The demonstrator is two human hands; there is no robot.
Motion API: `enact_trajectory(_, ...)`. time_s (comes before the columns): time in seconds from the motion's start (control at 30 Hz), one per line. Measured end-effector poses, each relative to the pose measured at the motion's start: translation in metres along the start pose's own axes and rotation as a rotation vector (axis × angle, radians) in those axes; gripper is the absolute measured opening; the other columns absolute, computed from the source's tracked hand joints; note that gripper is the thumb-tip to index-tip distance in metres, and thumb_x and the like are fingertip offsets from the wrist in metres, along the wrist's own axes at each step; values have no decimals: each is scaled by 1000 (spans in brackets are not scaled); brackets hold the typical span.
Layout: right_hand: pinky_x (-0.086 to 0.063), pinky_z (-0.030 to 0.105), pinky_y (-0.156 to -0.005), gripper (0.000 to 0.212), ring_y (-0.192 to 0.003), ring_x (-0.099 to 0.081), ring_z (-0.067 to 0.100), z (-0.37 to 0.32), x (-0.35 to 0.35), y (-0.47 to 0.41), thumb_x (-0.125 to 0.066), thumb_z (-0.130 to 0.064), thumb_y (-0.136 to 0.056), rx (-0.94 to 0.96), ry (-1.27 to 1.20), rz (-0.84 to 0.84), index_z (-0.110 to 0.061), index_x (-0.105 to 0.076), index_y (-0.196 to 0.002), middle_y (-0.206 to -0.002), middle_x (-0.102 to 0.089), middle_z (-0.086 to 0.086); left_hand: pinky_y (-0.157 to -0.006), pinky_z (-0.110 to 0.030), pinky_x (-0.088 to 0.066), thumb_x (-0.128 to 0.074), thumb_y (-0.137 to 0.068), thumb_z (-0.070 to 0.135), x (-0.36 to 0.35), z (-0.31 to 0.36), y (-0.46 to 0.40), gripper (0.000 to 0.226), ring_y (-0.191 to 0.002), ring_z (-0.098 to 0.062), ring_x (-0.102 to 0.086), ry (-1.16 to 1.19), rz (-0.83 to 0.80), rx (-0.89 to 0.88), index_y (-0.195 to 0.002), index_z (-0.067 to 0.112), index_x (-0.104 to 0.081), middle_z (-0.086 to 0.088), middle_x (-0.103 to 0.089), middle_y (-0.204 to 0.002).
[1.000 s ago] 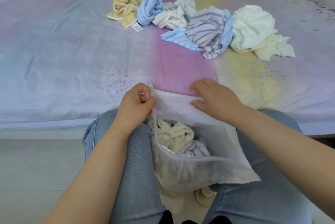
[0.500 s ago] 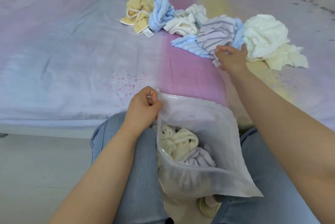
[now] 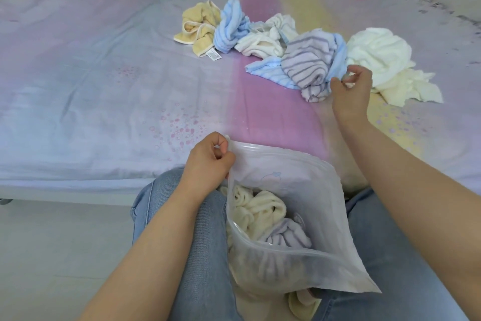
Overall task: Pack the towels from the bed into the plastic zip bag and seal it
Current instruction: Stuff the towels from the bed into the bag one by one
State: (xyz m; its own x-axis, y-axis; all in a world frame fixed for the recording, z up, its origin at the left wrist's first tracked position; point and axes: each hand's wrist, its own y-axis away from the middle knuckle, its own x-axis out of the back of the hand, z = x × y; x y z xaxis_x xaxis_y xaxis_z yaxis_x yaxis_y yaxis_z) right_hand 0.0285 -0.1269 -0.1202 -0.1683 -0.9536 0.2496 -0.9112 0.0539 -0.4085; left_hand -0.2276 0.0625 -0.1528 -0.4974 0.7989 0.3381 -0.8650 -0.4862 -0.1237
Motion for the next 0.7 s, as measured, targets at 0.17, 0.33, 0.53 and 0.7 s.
enact_trajectory(0.17, -47, 14, -71, 34, -81, -49, 16, 13, 4, -42, -60, -16, -85, -195, 239, -165, 14, -61, -100, -96, -61, 26, -50, -29, -37, -54, -80, 0, 2, 1, 0, 29, -42, -13, -36, 9, 0, 2, -69, 23, -40, 12, -38, -43)
enact_trajectory(0.33, -33, 28, -102, 12, -125, -41, 22, -13, 2, 1, -64, -7, -86, 333, 254, -271, 4, -67, -89, -137, -35, 8, -48, -27, -36, -54, -80, -1, 4, -1, 0, 30, -40, -9, -36, 25, 0, -3, -69, 24, -40, 13, -37, -42)
enact_trajectory(0.53, -38, 7, -82, 7, -99, -52, -14, -52, 15, 98, -42, -20, -99, 454, 49, -523, -14, -45, -97, -111, -61, -10, -49, -29, -38, -55, -80, 1, 1, -1, 1, 32, -36, -5, -40, 37, -4, -11, -66, 26, -41, 14, -37, -42)
enact_trajectory(0.7, -36, 8, -65, 8, -63, -44, -11, -72, 14, 76, -35, -20, -98, 195, -230, -65, -15, -40, -102, -79, -43, -14, -42, -22, -37, -54, -79, 2, 4, -1, 4, 35, -35, -6, -37, 42, -13, -31, -64, 31, -41, 14, -36, -41)
